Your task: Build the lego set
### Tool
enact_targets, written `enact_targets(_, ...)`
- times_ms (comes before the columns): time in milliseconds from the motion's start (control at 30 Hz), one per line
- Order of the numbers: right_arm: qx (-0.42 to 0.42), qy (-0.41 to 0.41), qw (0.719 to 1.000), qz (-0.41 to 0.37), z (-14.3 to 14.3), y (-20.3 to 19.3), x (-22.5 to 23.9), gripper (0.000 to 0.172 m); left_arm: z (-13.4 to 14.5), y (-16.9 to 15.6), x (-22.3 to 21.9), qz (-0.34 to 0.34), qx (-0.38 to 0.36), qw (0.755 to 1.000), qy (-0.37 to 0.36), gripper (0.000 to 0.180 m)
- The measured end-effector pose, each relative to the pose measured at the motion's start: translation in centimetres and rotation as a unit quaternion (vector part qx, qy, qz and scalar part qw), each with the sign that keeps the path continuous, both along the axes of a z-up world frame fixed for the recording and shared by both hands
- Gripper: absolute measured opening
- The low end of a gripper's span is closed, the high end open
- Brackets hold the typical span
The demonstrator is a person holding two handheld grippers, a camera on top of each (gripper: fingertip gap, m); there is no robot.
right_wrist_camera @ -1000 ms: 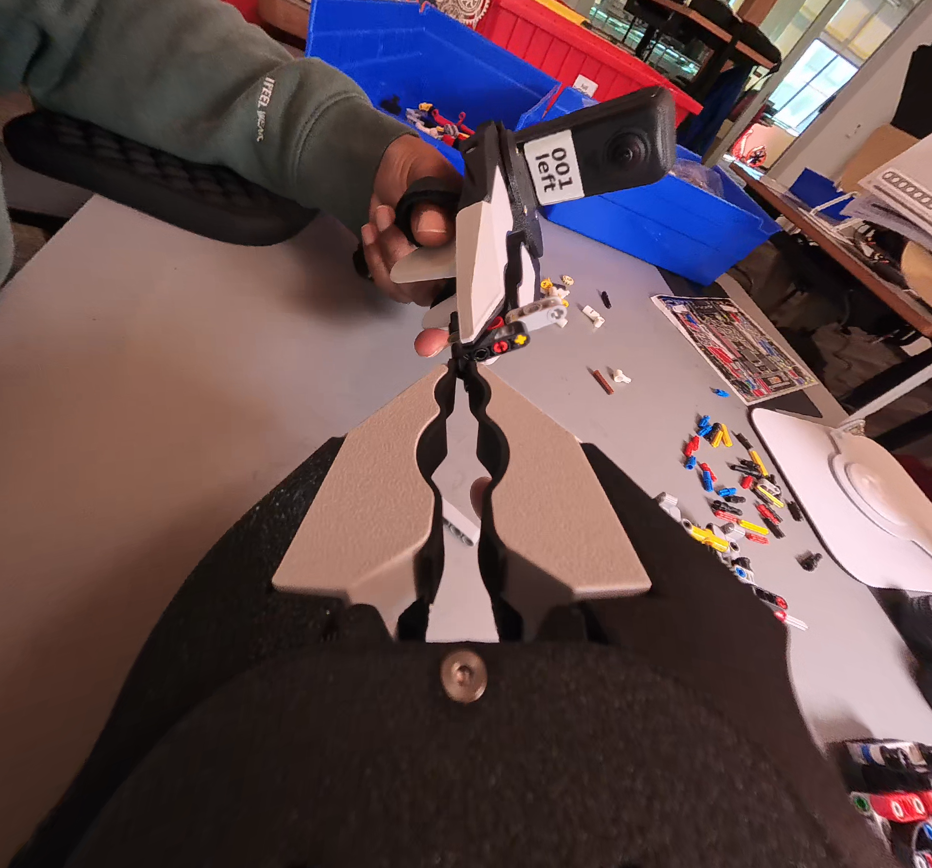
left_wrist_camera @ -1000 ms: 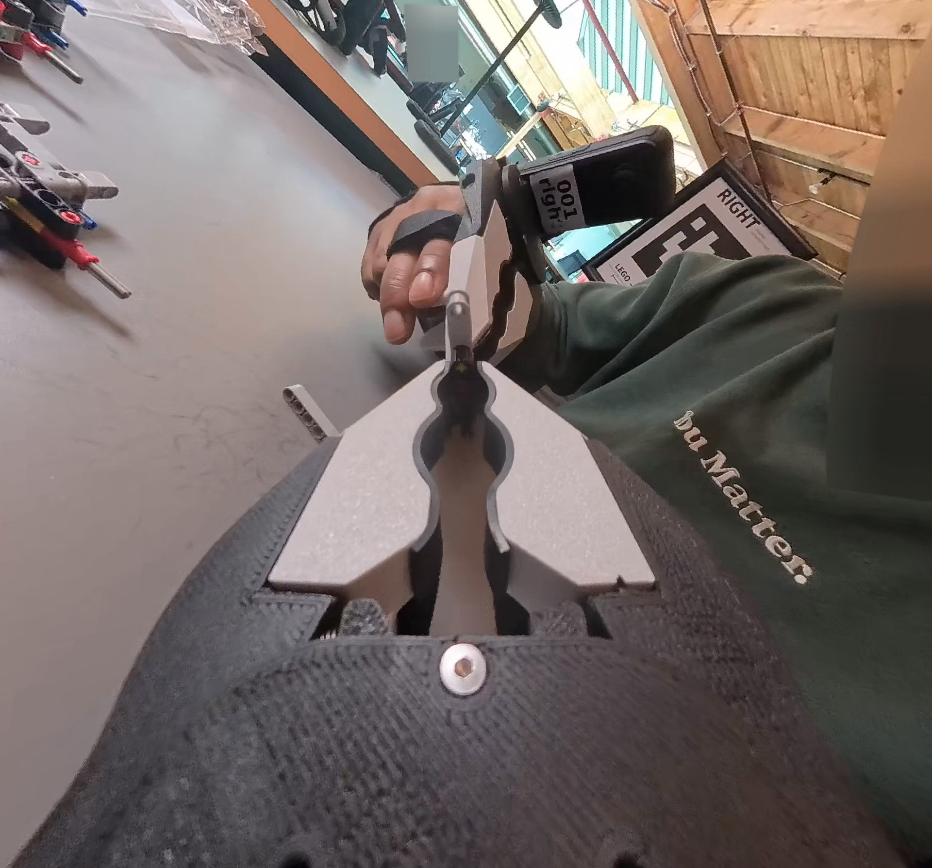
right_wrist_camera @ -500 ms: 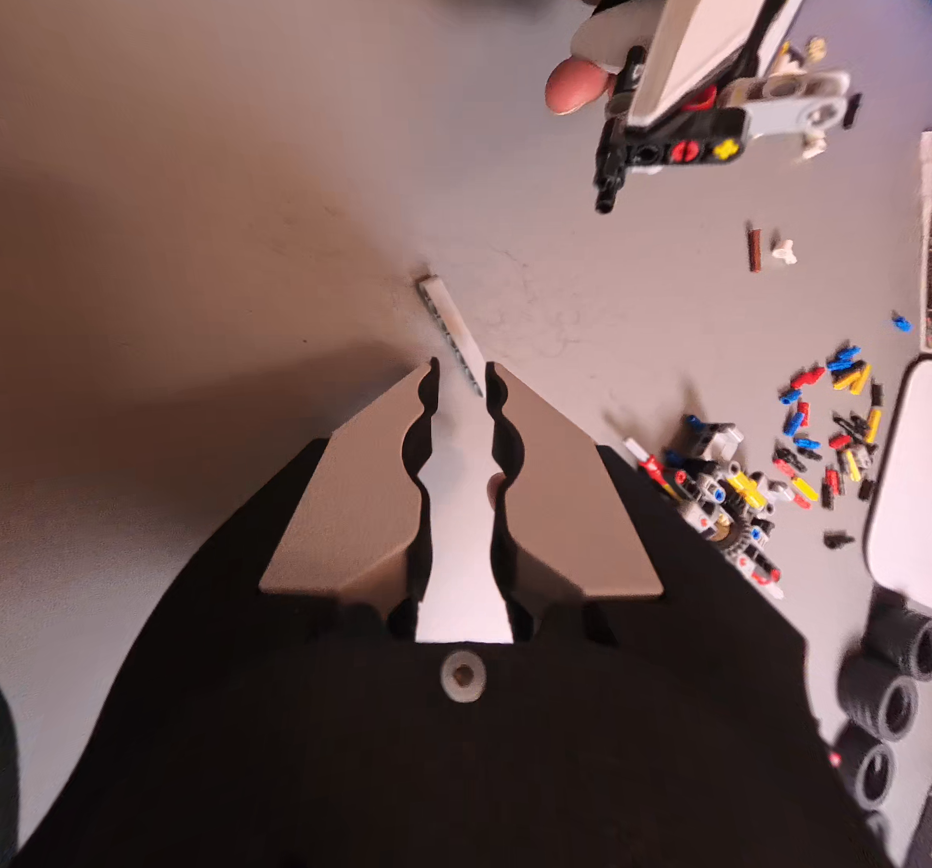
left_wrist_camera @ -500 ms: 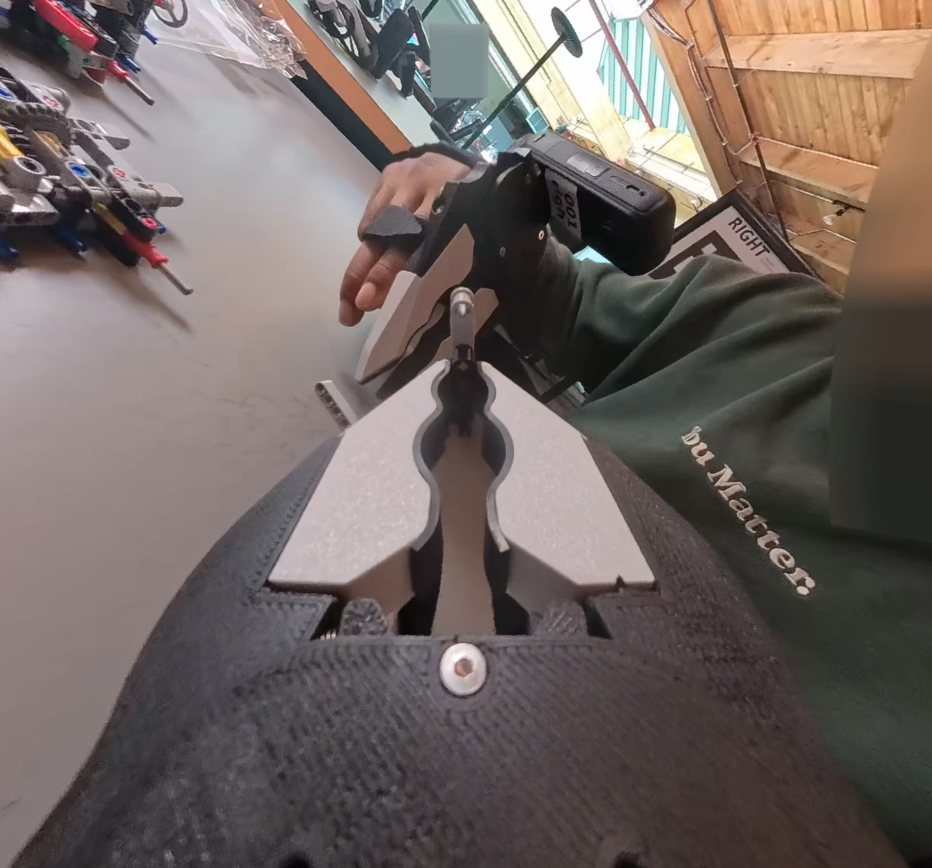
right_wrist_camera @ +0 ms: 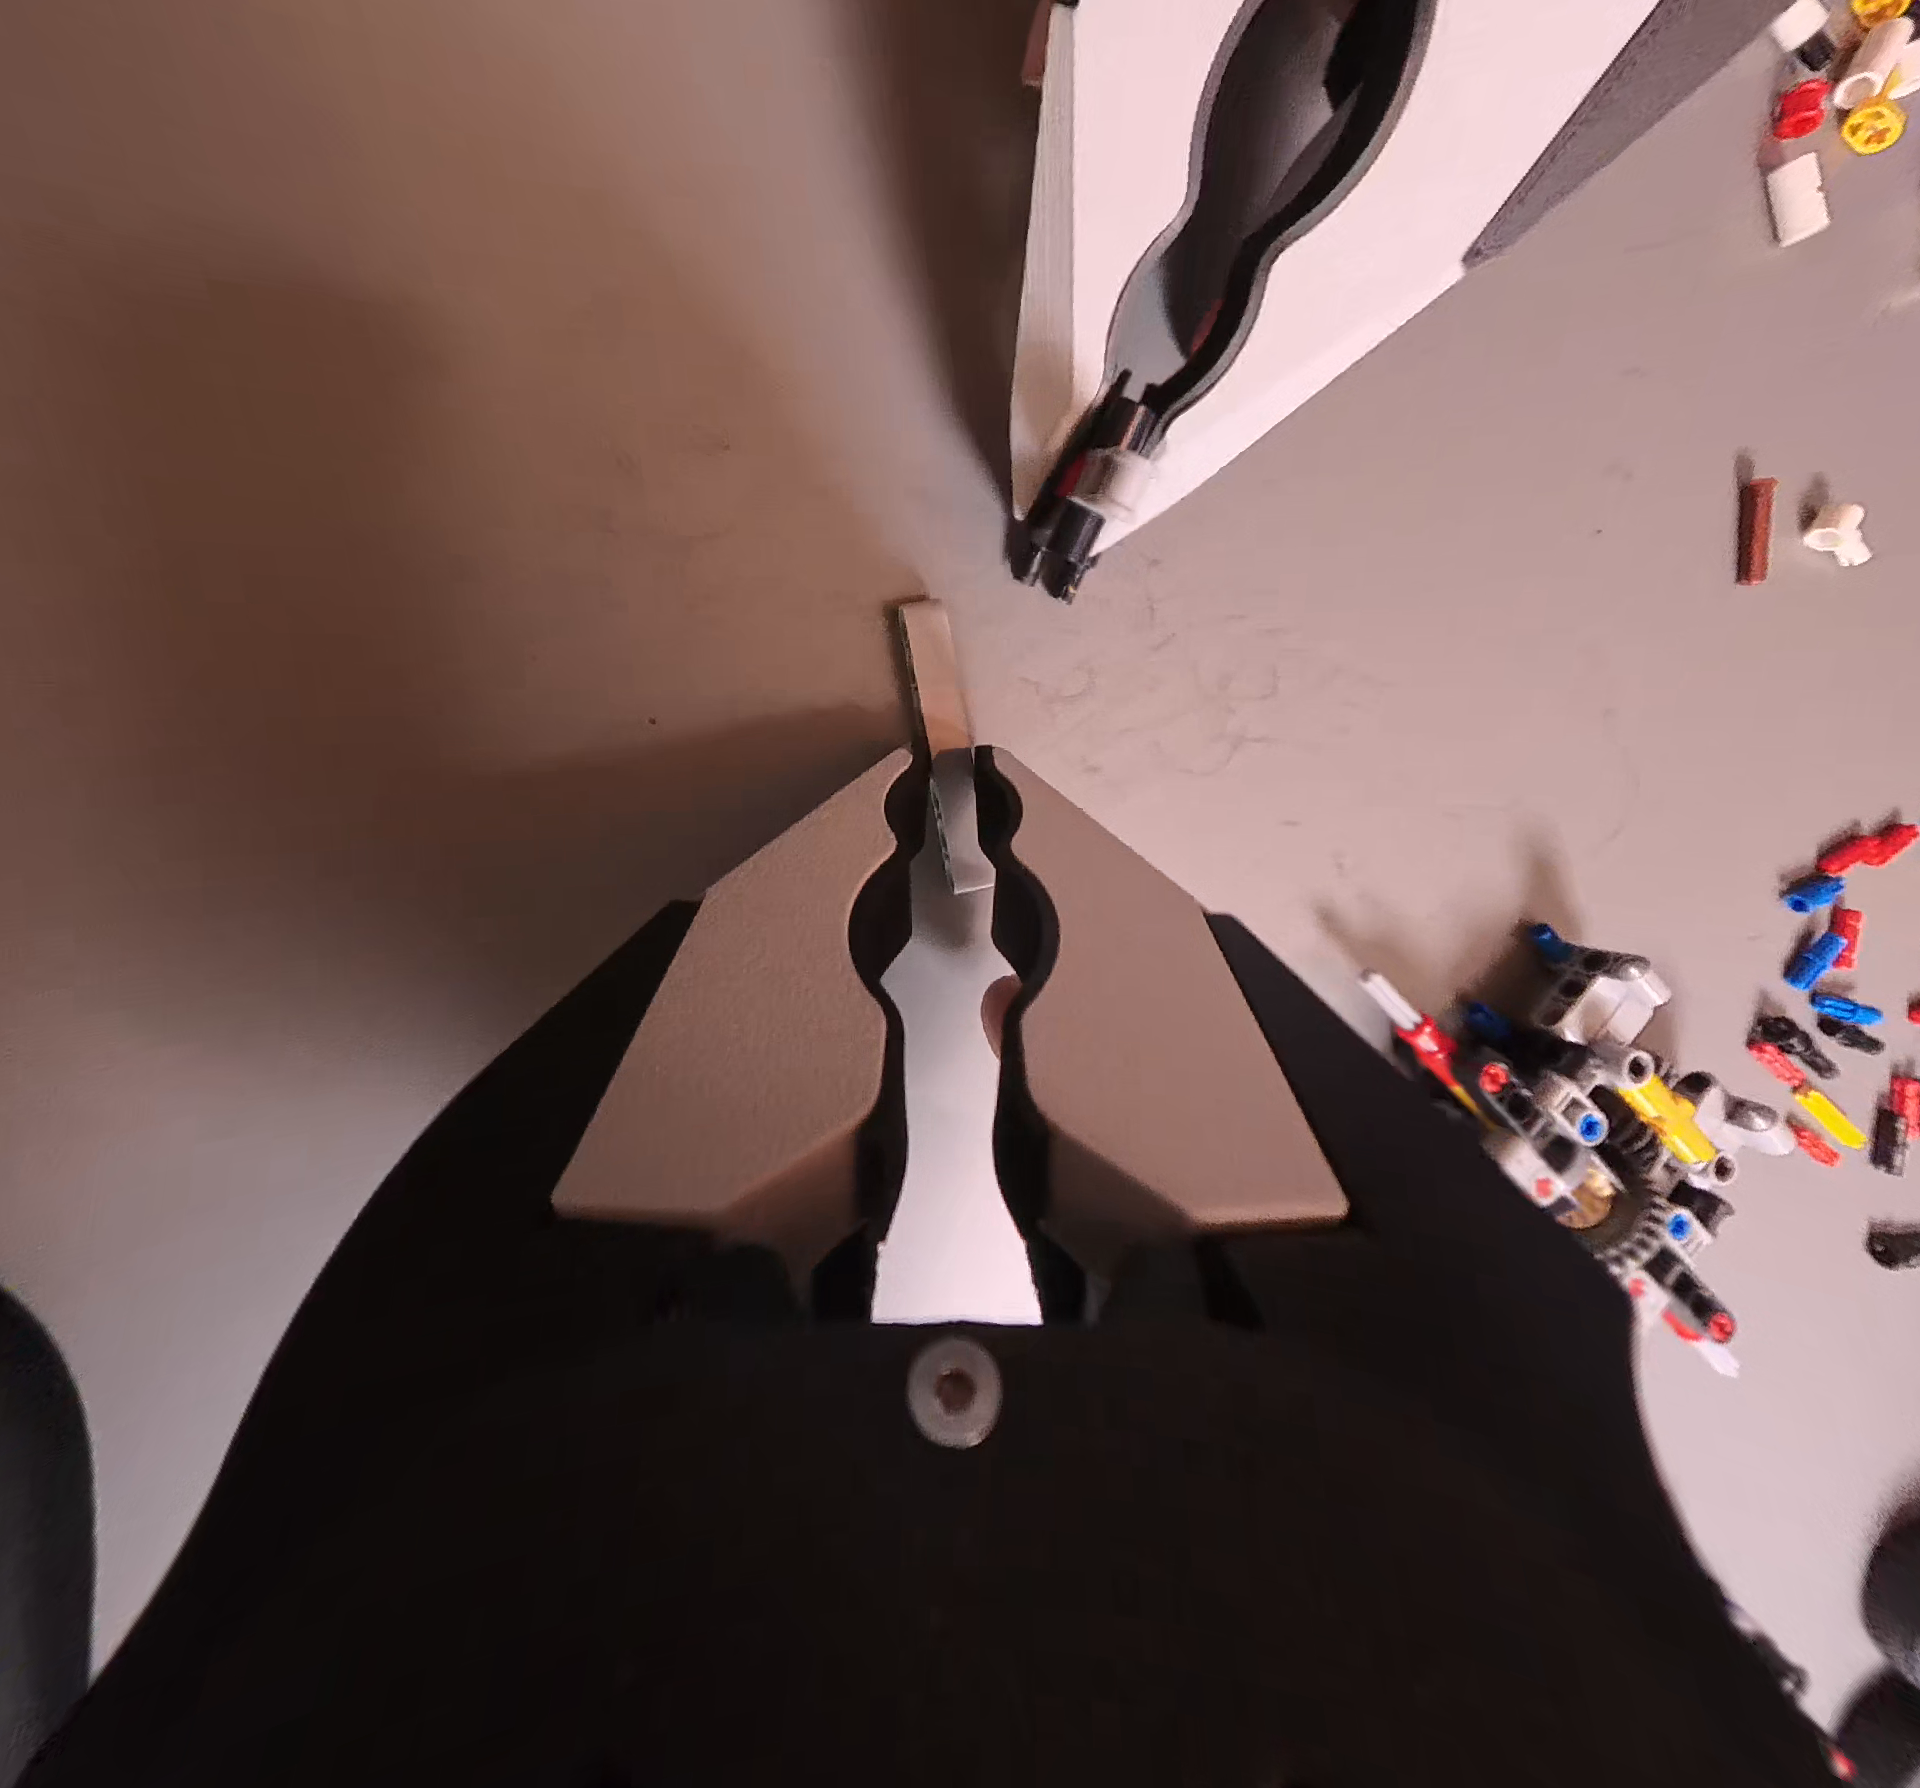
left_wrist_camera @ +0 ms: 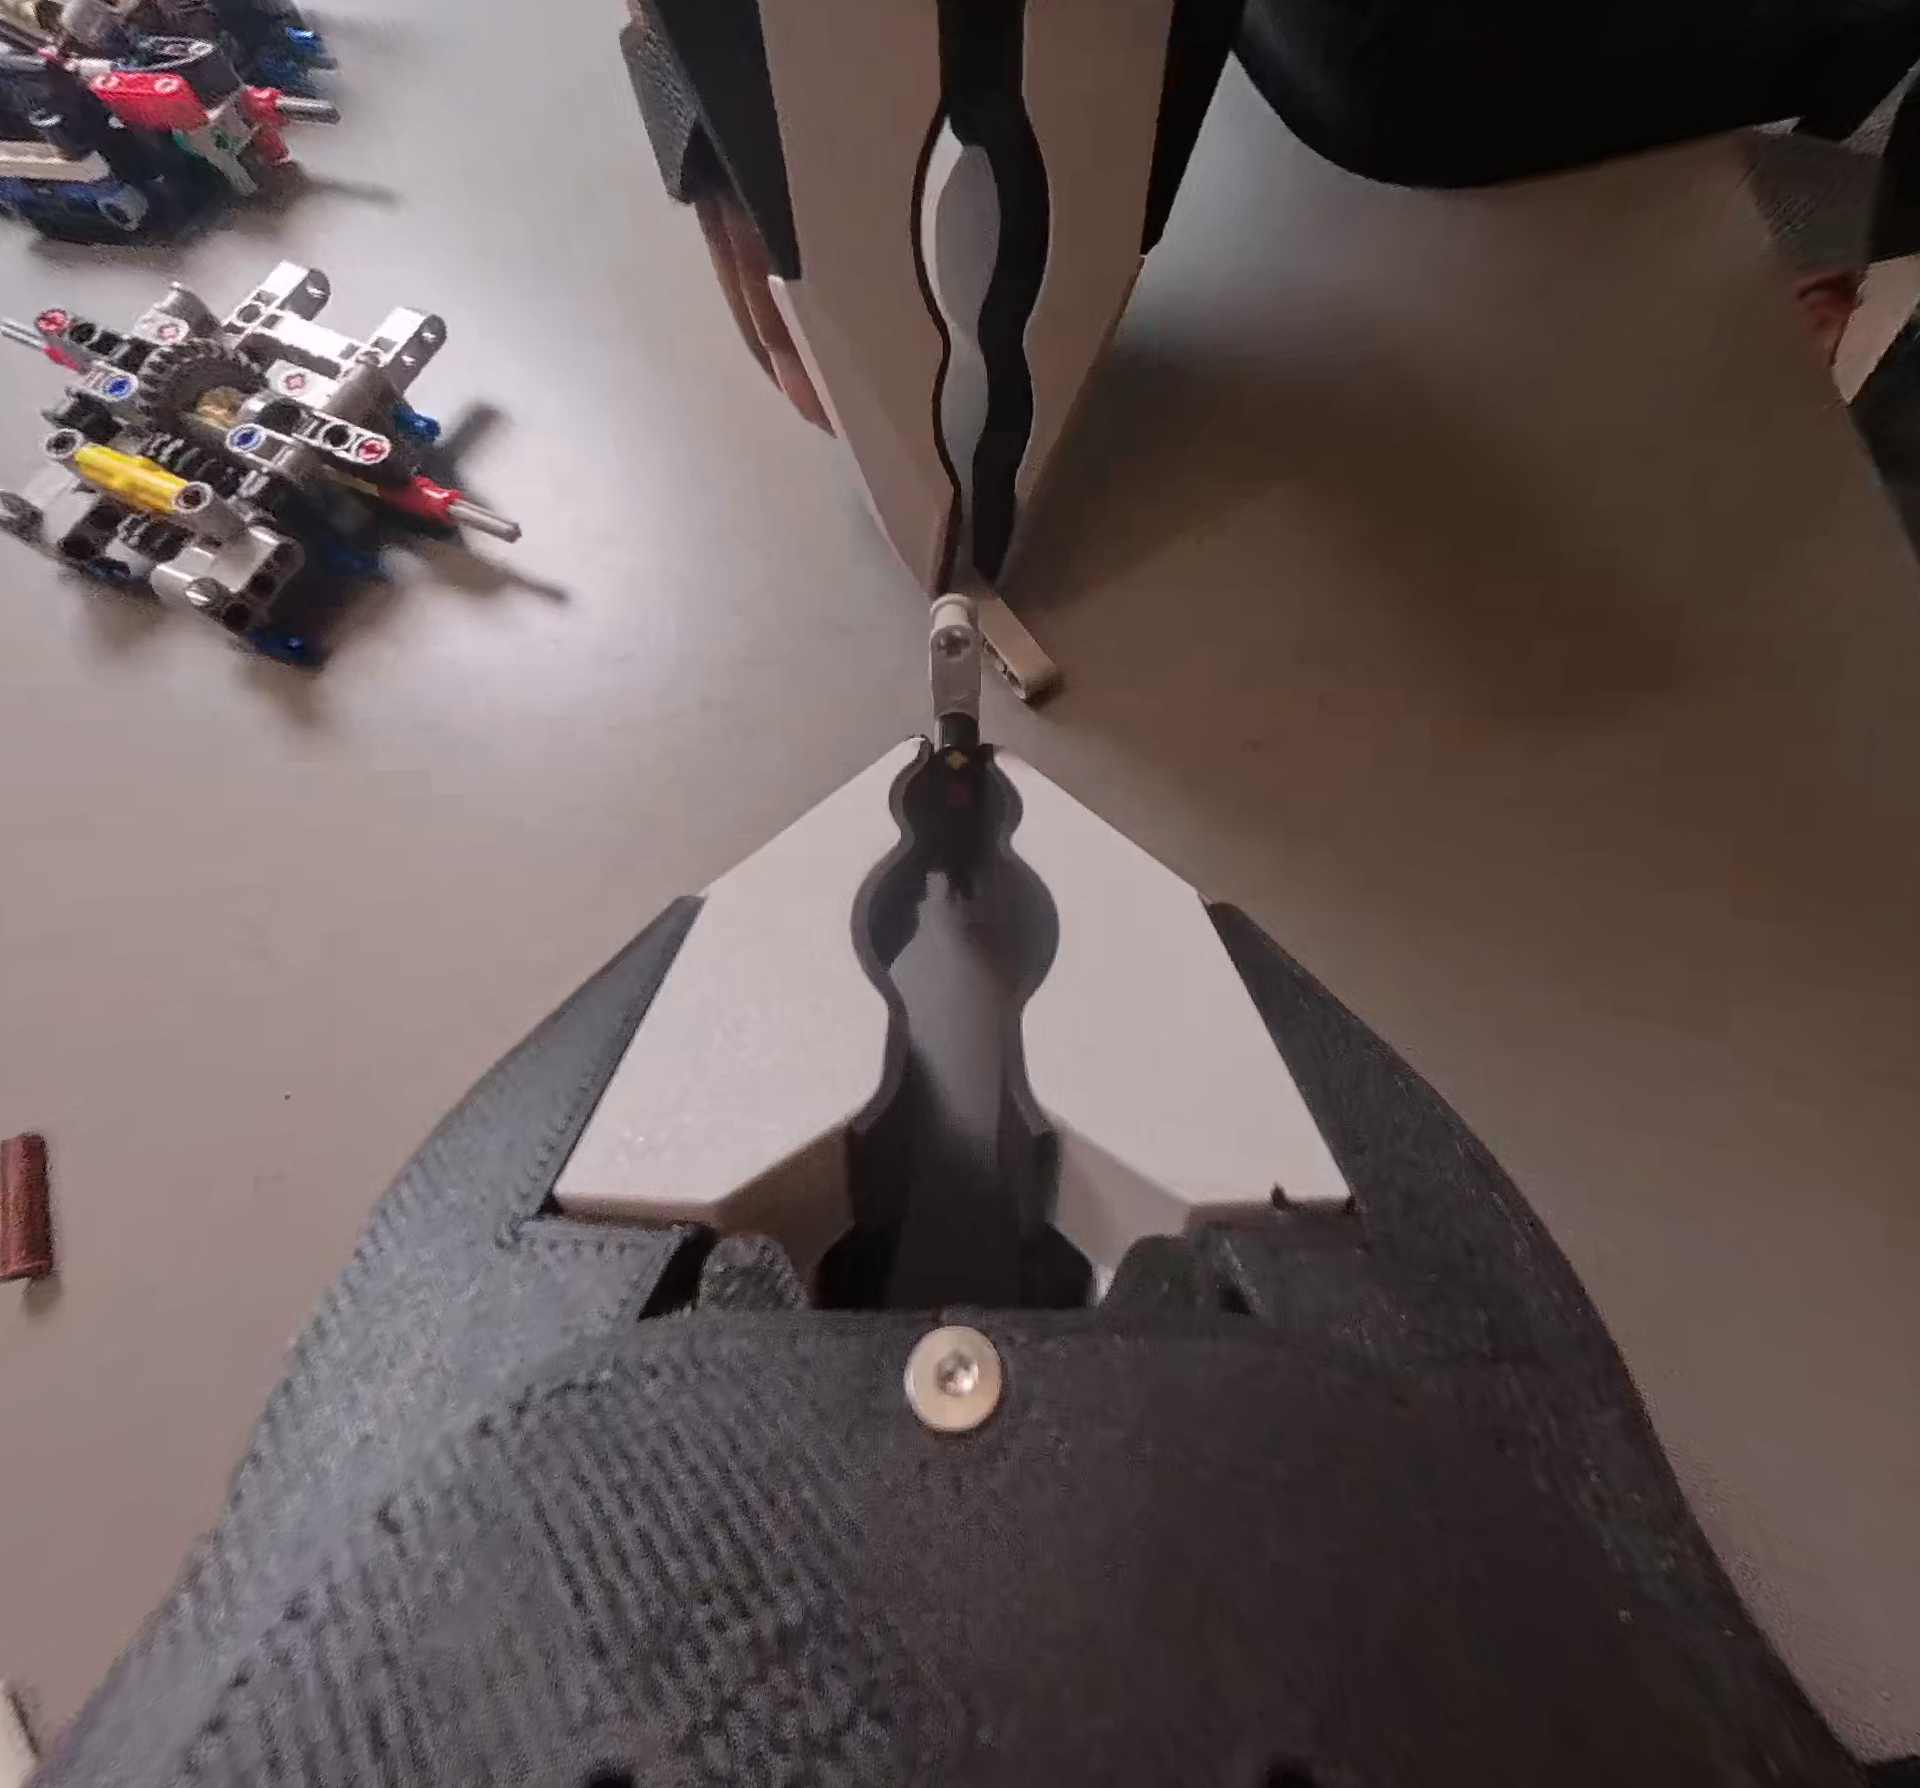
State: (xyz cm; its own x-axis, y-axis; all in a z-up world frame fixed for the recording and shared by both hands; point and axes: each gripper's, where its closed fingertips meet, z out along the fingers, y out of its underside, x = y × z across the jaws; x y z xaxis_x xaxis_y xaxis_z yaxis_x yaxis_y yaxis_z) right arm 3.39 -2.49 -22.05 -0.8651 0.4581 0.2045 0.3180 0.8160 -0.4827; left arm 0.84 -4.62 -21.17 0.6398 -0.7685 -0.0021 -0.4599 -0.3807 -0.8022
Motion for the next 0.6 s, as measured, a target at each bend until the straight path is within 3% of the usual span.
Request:
enact_targets(267,-0.045,0.021,0.998,-0.029,0.8,-0.1,0.8,0.007,-0.2,0.0,-1.1,0.019,-0.018,1.000,-0.004,0.015)
enact_targets(367,-0.061,0.044,0.996,-0.040,1.6,-0.2,0.8,0.007,-0.1,-0.4,-1.6,0.016,-0.022,1.000,0.008,0.030)
enact_targets(500,-0.123,0.110,0.985,-0.052,5.0,-0.8,0.6,0.007,4.9,-0.8,-2.2,0.024,0.033,0.997,-0.061,0.040)
enact_targets(600,-0.252,0.147,0.955,-0.049,9.3,-2.7,1.0,0.006,10.3,-1.8,-0.2,-0.010,0.124,0.983,-0.138,0.030)
